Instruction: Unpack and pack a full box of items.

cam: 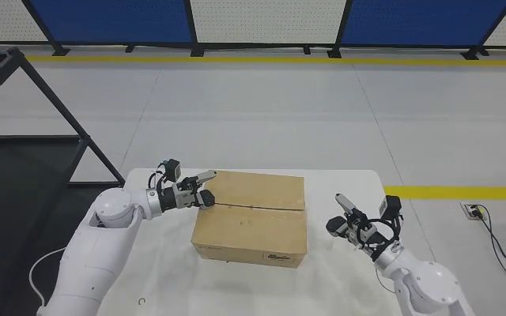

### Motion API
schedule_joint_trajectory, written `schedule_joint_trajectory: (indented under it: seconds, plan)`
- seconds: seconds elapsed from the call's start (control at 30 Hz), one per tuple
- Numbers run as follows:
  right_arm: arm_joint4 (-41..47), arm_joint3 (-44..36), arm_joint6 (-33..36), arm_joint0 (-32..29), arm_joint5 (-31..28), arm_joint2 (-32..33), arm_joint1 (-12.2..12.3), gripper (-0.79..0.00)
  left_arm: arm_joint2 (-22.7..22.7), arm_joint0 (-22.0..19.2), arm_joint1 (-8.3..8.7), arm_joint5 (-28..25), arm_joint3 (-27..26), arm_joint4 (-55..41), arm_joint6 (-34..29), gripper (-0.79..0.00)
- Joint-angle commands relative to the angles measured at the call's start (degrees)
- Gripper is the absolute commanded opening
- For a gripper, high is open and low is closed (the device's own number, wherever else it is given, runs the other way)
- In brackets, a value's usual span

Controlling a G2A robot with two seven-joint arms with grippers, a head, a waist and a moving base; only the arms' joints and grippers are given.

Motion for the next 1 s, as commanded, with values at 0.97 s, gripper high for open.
schedule_joint_trajectory:
  seconds: [0.97]
  plan:
    - [-2.2, 3.2, 0.2, -9.8, -5.1, -1.6, 0.5, 0.0, 0.0, 0.0, 0.0, 0.0, 0.0, 0.0, 0.0, 0.0]
